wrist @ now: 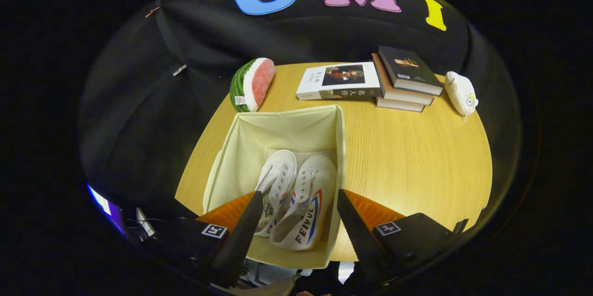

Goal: Open the storage box then place both shoes into the box .Put the left shoe in first, then the right shoe, with the right side of both shoes facing outward in a uniform manner.

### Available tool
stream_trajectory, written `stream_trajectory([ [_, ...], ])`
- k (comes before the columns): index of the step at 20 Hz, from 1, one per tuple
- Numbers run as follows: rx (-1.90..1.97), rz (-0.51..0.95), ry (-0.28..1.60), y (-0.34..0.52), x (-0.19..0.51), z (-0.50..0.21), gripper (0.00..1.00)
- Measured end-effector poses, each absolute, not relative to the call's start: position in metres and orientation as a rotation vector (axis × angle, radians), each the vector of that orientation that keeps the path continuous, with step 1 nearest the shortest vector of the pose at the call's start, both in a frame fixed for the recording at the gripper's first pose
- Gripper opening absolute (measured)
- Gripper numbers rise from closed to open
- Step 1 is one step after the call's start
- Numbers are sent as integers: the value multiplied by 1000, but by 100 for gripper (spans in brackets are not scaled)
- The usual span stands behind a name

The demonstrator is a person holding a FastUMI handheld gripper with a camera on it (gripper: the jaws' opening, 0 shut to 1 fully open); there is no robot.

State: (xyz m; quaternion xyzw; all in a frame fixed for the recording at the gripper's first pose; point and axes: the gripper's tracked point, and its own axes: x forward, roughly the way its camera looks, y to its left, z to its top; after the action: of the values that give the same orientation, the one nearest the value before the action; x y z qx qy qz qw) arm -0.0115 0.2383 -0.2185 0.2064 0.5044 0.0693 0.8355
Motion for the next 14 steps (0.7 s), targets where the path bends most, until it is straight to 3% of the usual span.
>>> stream_trajectory([
  [3,477,144,910,207,-3,-184,99],
  [7,462,-1,730,107,4,-162,99],
  [14,470,-204,664,8,-8,-181,99],
])
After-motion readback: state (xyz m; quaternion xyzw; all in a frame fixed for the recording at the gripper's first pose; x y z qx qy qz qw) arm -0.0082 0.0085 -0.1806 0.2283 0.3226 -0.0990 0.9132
